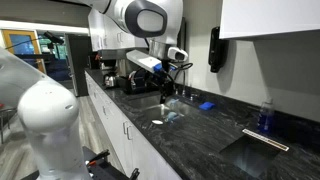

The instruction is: Remove the dishwashing liquid from the sink and place it on the right side of the countertop

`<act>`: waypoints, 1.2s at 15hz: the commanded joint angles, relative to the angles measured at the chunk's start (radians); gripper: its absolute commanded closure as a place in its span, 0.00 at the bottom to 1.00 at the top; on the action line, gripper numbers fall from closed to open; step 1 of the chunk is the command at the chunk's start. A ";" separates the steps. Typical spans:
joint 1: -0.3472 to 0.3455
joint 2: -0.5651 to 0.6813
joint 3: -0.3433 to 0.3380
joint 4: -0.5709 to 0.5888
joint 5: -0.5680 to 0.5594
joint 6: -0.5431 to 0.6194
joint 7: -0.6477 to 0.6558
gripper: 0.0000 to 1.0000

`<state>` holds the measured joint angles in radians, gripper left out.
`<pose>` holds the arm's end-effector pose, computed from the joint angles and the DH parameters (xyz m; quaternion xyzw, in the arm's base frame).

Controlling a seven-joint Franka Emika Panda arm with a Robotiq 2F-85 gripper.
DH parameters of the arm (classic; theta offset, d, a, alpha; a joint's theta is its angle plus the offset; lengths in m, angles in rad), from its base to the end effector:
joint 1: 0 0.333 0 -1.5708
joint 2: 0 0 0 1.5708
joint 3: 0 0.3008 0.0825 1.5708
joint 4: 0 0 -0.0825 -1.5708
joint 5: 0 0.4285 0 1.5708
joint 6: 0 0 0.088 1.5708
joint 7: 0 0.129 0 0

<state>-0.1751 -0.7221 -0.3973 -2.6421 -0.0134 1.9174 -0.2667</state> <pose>0.3327 -0.1938 0.3971 -0.9871 0.1006 -0.0254 0.1218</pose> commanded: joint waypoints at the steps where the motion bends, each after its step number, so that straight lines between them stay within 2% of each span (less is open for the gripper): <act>1: -0.022 0.007 0.020 0.001 0.015 -0.001 -0.014 0.00; 10: -0.018 0.017 0.021 0.007 0.018 -0.008 -0.015 0.00; 14: 0.007 0.008 0.078 -0.032 0.083 0.078 0.065 0.00; 18: 0.052 0.007 0.173 -0.084 0.147 0.196 0.134 0.00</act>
<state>-0.1453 -0.7217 -0.2866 -2.6768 0.0916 2.0116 -0.1749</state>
